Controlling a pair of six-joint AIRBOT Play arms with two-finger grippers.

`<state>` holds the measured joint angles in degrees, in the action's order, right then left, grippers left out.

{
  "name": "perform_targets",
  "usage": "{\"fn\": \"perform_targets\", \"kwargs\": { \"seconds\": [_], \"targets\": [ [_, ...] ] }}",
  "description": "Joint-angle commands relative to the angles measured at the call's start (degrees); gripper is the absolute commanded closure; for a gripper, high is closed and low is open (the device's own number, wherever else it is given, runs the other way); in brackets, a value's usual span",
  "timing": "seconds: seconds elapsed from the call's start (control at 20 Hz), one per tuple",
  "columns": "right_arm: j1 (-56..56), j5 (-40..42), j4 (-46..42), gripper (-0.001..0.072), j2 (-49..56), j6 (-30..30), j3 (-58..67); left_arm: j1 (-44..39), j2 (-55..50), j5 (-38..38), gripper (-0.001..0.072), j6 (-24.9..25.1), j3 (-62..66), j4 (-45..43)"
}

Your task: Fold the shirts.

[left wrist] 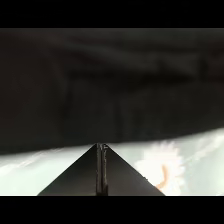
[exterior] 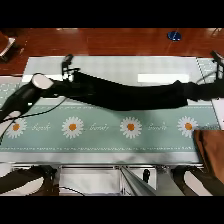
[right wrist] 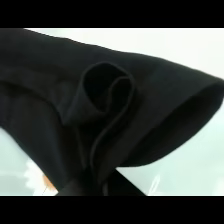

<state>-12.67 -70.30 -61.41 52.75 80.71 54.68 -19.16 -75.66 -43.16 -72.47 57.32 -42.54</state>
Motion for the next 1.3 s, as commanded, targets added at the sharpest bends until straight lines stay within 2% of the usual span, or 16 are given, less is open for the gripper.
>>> {"fn": "perform_targets", "kwargs": {
  "seconds": [0.0, 0.2, 0.3, 0.45, 0.75, 0.85, 1.05, 1.15, 1.25],
  "targets": [
    [0.0, -3.5, -0.2, 0.0690, -18.5, 4.5, -8.5, -9.1, -6.4, 3.5, 0.0682, -3.7, 6.1, 1.5],
    [0.0, -7.8, 0.0, 0.0690, -29.2, 8.1, -9.0, -16.2, -18.4, -0.8, 0.0682, -8.0, 18.6, 1.5],
    [0.0, -10.0, 0.2, 0.0690, -31.8, 8.7, -9.0, -19.8, -23.8, -4.5, 0.0682, -8.3, 23.8, 1.5],
    [0.0, -10.1, 4.2, 0.0690, -32.9, 8.5, -9.0, -25.9, -29.2, -9.7, 0.0683, -8.4, 27.3, 2.0],
    [0.0, -6.0, 8.7, 0.0690, -32.1, 7.5, -8.8, -34.8, -31.9, -11.5, 0.0682, -8.2, 28.1, 3.6],
    [0.0, -6.0, 9.8, 0.0690, -30.8, 6.2, -8.8, -31.6, -31.4, -13.6, 0.0682, -8.2, 29.7, 3.1],
    [0.6, -5.2, 15.6, 0.0690, -26.3, 2.4, -8.8, -16.5, -25.3, -17.6, 0.0683, -10.1, 30.2, 1.6],
    [4.0, -2.1, 17.1, 0.0690, -22.9, 1.6, -8.8, -7.7, -19.5, -19.1, 0.0683, -12.3, 30.2, -3.1],
    [9.8, 3.3, 18.6, 0.0690, -17.7, 0.5, -8.1, 0.3, -12.1, -21.4, 0.0683, -12.3, 30.0, -6.9]
  ]
}}
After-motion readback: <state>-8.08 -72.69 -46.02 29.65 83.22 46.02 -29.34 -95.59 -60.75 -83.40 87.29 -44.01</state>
